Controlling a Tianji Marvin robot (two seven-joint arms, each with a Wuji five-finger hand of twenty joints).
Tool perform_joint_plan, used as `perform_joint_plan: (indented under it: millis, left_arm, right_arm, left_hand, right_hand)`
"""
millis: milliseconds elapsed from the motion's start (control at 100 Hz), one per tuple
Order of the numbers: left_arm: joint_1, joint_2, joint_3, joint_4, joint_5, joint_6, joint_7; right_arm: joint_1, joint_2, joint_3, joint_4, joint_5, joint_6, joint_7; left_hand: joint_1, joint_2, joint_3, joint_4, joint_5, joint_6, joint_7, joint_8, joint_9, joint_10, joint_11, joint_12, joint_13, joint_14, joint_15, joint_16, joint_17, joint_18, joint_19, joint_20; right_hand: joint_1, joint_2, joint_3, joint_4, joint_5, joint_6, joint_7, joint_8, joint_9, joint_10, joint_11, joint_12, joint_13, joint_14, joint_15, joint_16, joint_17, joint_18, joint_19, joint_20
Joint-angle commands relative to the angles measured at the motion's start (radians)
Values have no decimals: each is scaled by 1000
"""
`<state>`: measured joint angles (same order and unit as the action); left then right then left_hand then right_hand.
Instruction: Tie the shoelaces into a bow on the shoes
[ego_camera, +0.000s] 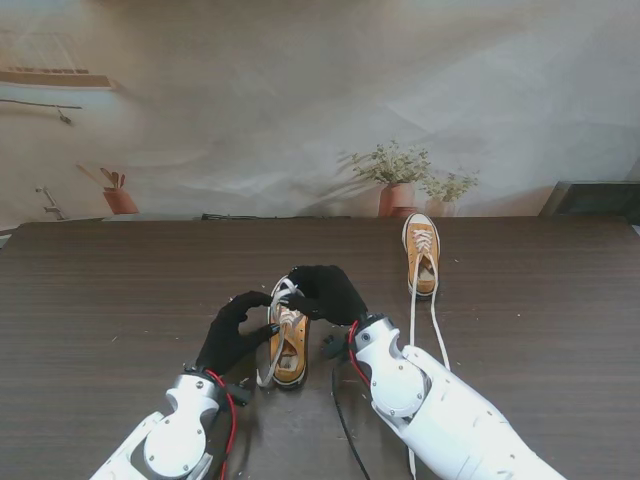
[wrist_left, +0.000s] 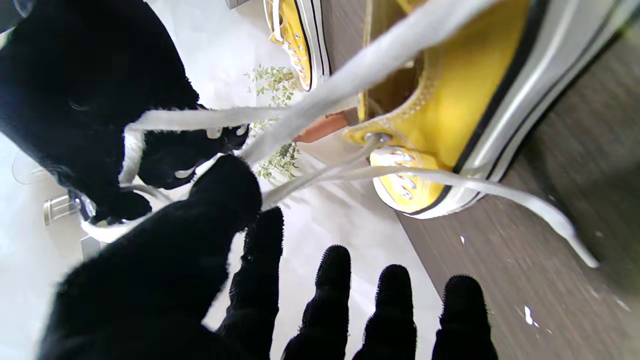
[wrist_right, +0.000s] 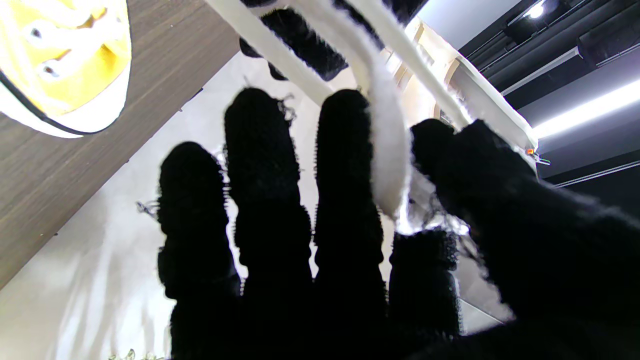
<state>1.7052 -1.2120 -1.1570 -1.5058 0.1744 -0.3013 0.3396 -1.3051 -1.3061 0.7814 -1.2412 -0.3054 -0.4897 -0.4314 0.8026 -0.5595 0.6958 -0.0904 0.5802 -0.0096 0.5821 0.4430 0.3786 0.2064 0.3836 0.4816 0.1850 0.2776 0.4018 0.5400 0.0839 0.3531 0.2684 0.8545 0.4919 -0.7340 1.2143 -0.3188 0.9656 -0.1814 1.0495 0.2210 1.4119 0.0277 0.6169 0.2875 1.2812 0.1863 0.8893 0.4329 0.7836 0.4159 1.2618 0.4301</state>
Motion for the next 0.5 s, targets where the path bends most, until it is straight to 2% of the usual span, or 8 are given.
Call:
perform_joint_plan:
  millis: [0,160,300,340,490]
  left_arm:
    - [-8,-11,8,-3,1,-3,-12]
    - [-17,-15,18,3,-32,-2,-21]
    - [-21,-18,25,5,-49,0,-20]
    - [-21,-19,26,5,-49,0,-18]
    - [-10,-18,17,-3,-36,1,-8]
  right_arm:
    - [-5,5,2,-6,-1,2,12]
    - [-8,5,3,-5,-2,0,10]
    - [-8,5,2,-3,-2,-2,10]
    - [-8,6,2,-3,-4,-2,10]
    - [-10,8,4,-5,-6,1,13]
  left_hand:
    - [15,-33,41,18,31,-146,49,-8,12,-40,-5,-11,19,-10,14,5,12,-3,0,16]
    - [76,-58,4,-21,61,-169,166,18,27,-38,3,-12,27,-8,20,4,19,4,2,15]
    - [174,-38,-79,-9,89,-224,325,60,51,-41,16,-8,37,-6,30,5,27,8,6,16]
    - [192,-39,-89,-3,90,-235,394,99,55,-39,20,-7,39,-5,33,4,28,11,6,15]
    - [193,-77,-25,-2,67,-219,554,230,74,-37,93,60,47,-2,45,3,46,21,11,15]
  right_hand:
    - [-4,-8,58,-6,0,-74,19,-8,49,-1,16,13,25,-21,-9,-10,-1,-24,-2,4]
    - [-4,-8,58,-7,1,-71,19,-7,49,2,15,13,24,-21,-8,-10,0,-21,-4,3]
    - [-3,-8,58,-7,2,-70,19,-7,50,3,15,13,25,-22,-9,-10,0,-22,-4,3]
    - [-4,-6,57,-7,2,-71,19,-7,50,0,15,13,25,-23,-9,-10,0,-24,-4,3]
    - [-3,-7,58,-7,2,-70,19,-6,51,1,15,14,25,-22,-9,-10,-1,-23,-6,3]
